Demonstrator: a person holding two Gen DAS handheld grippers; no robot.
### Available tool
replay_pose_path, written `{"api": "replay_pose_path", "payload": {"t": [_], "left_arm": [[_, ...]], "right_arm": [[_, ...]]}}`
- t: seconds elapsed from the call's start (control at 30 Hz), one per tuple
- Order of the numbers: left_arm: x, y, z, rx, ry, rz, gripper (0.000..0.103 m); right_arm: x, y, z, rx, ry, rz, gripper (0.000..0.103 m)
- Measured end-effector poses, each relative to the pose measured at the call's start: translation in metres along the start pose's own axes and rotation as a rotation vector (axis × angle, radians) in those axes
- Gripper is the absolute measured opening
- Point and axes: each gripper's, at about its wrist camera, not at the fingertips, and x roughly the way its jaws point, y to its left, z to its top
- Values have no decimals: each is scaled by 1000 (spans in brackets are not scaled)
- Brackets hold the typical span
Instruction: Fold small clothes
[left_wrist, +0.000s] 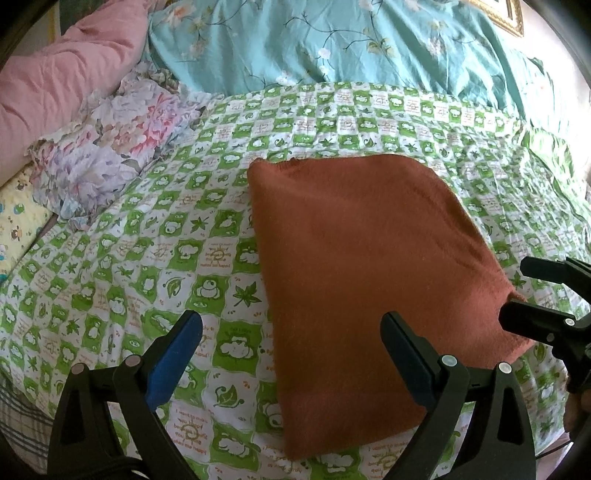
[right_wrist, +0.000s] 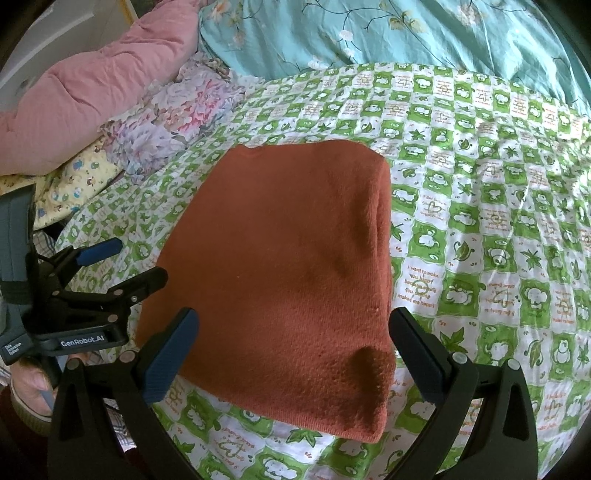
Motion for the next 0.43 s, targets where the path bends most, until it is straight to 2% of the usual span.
{"api": "replay_pose_path", "payload": {"t": [0.43], "left_arm": [[4, 22, 9, -57, -1, -6, 96]], "right_arm": [[-1, -6, 3, 14, -26, -17, 102]]}}
